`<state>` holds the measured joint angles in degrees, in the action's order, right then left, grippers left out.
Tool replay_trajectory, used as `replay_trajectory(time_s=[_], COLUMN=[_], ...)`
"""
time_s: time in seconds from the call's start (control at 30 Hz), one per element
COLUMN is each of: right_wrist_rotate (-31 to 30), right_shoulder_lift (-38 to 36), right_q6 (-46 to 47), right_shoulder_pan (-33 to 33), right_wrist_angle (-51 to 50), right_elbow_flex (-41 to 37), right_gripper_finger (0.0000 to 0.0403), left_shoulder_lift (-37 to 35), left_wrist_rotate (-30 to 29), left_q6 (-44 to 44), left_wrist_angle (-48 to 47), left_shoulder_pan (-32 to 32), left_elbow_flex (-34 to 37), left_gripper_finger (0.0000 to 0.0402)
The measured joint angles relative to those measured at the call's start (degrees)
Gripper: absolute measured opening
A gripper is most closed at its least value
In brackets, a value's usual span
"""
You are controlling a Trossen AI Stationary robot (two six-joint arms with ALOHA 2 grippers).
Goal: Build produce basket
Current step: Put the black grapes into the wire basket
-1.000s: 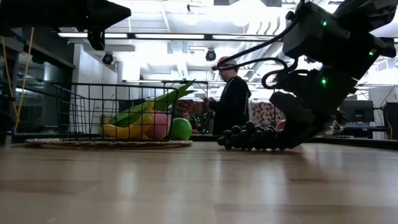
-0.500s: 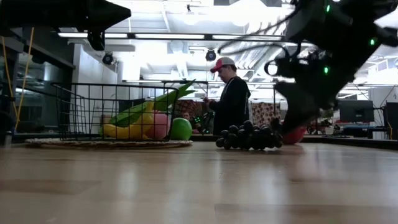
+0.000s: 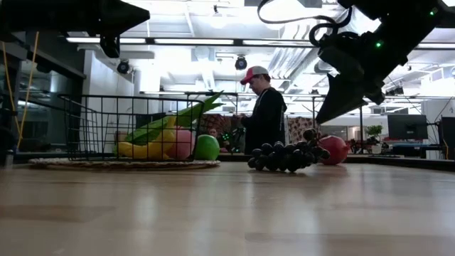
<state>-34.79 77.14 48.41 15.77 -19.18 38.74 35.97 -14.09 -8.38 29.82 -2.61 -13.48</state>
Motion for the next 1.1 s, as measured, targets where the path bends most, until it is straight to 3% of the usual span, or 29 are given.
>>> replay_trajectory(time_s=[0.33,0.57,0.8,1.1], right_wrist_rotate=[0.5,-2.9,-7.2,-6.2], right_shoulder_lift=[0.0,0.0,0.0,-2.9], right_q6=[-0.2,-2.8,-14.0,-25.3], right_shoulder_pan=[0.0,0.4,0.1,-2.7], right_wrist_angle=[0.5,4.7,16.9,27.3], right_elbow_flex=[-0.5,-2.1,-2.1,-2.1], right_gripper_finger=[0.0001,0.0,0.0,0.0], left_shoulder_lift=[0.0,0.0,0.0,0.0], left_wrist_rotate=[0.0,0.0,0.0,0.0], left_q6=[0.0,0.0,0.0,-0.5], left_wrist_angle=[0.0,0.0,0.0,0.9], left_shoulder_pan=[0.0,0.0,0.0,0.0], left_elbow_flex=[0.0,0.0,0.0,0.0], left_gripper_finger=[0.0,0.0,0.0,0.0])
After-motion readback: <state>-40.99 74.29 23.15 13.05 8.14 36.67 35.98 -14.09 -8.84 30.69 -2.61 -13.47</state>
